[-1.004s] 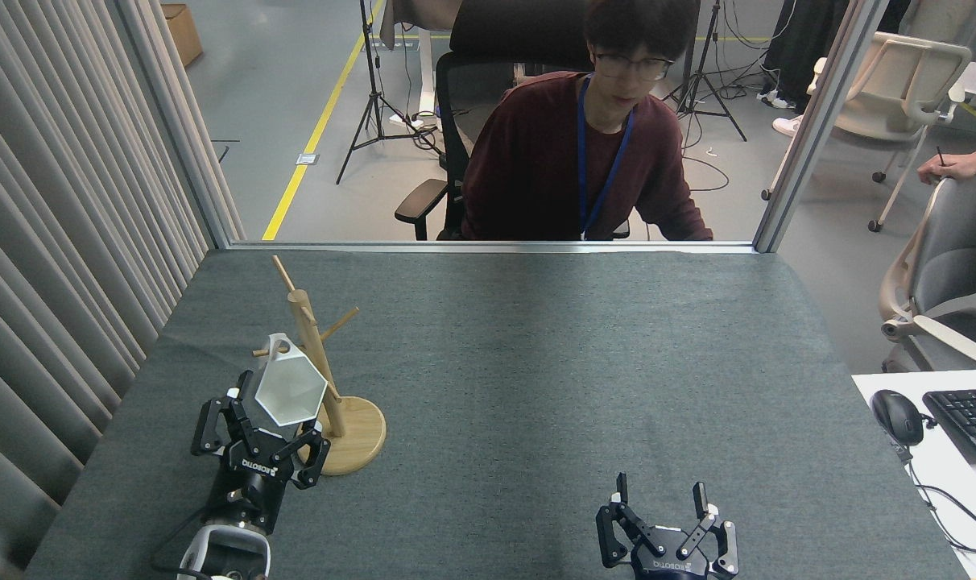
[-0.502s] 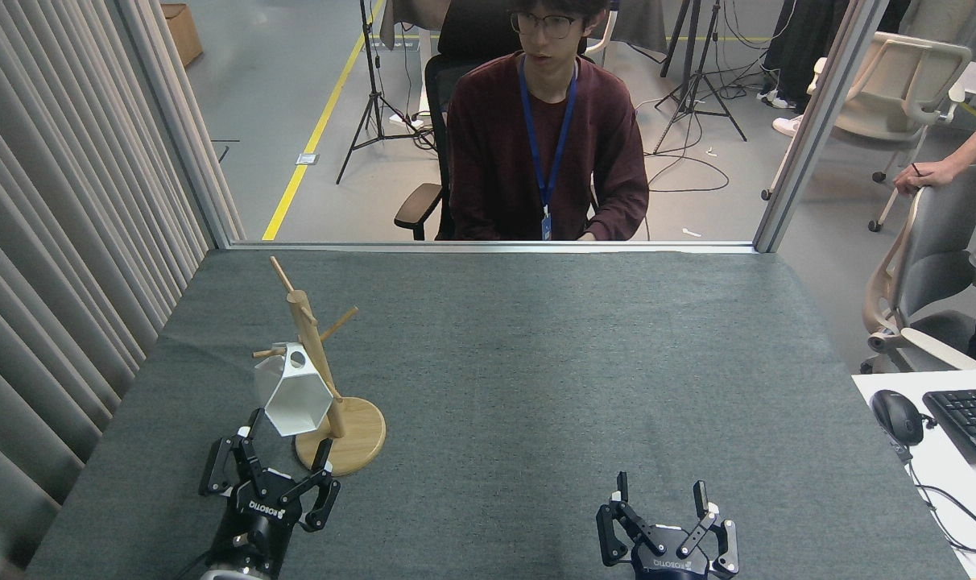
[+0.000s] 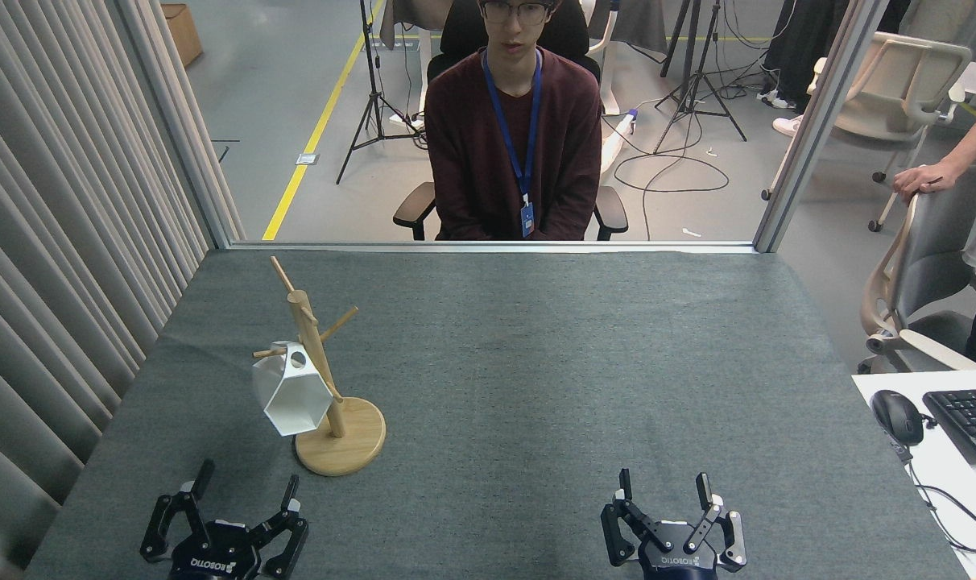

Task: Hang cup on storage rack
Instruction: 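Open the left gripper and pull it back from the hanging cup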

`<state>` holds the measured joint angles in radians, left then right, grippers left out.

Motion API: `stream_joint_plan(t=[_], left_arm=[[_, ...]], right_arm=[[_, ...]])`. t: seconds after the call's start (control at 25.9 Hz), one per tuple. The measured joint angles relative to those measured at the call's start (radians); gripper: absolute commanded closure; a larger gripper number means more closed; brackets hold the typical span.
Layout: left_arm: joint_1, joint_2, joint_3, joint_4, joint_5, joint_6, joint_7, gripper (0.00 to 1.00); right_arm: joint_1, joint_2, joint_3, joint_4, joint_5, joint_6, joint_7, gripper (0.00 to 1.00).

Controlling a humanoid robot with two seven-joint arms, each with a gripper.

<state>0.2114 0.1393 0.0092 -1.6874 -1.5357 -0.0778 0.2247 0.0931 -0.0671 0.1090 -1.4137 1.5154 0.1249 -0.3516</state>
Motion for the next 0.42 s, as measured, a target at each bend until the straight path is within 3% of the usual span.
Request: stream_joint_plan(t=[0.15, 0.42], left_arm=[[0.029, -0.002, 0.01, -0.029, 0.128, -0.04, -0.048, 0.01], [0.03, -0.045, 0.012, -0.028, 0.153, -0.005, -0.06, 0.01]], right_arm=[[0.014, -0.019, 0.0, -0.038, 0.0, -0.028, -0.001, 0.02], [0.042, -0.028, 0.0, -0.08, 0.001, -0.034, -0.002, 0.02]])
